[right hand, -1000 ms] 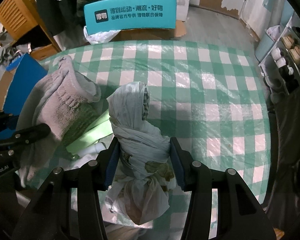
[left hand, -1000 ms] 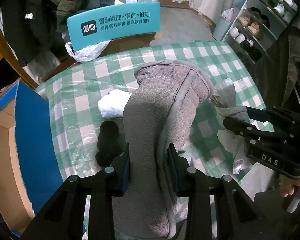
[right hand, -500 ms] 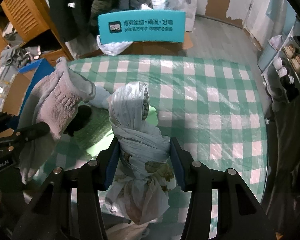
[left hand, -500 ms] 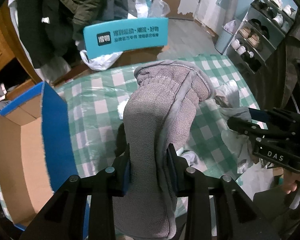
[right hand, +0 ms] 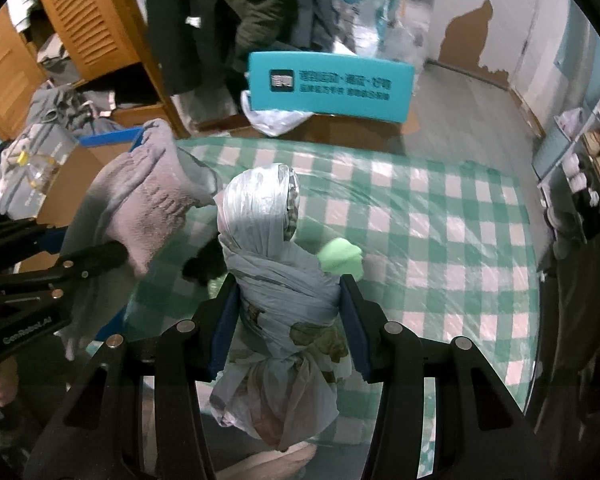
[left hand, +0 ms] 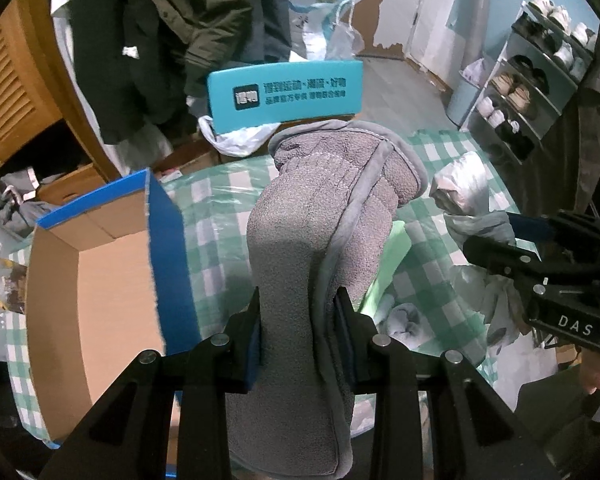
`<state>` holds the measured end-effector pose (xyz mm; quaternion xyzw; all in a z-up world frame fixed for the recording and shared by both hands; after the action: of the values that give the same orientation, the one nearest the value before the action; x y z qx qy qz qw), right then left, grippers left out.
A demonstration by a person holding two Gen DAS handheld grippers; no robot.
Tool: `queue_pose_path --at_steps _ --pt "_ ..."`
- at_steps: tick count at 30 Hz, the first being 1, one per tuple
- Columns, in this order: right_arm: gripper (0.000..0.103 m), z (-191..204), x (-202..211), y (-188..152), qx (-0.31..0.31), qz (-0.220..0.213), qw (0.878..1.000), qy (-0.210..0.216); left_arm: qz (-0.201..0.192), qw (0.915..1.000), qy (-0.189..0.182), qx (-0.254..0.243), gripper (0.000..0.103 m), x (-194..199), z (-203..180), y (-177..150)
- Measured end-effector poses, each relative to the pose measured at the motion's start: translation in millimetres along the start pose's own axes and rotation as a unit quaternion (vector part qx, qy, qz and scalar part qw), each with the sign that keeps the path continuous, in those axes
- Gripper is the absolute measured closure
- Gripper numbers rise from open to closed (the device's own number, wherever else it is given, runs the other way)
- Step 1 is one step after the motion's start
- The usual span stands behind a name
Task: Organize soft objects
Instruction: 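Carry the grey sock and cloth bundle with both tools over the cardboard box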
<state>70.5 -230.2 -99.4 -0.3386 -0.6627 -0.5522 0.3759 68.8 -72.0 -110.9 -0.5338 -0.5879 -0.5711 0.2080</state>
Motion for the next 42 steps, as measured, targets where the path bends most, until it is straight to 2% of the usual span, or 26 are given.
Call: queue_pose_path --at_steps 19,42 --pt "0.055 88 10 32 0.051 -0.011 0.998 0.029 -0.044 0.9977 0.038 0.034 0.071 51 69 -10" --pt "0.055 199 6 49 0.112 -0.002 0.991 0.066 -0.057 0.9896 0.082 0.103 0.071 81 164 -46"
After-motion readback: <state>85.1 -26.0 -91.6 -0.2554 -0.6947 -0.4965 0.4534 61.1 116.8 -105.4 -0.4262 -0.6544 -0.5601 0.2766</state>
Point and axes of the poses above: each gripper's, at about its wrist camera, not at the fingertips, and x roughly against the way its jaws point, z to its left, y to its top, the point moved 10 cm from there along -x, roughly the way its jaws point, and after that the axes turned 14 degrees about -y, right-handed, at the moved point
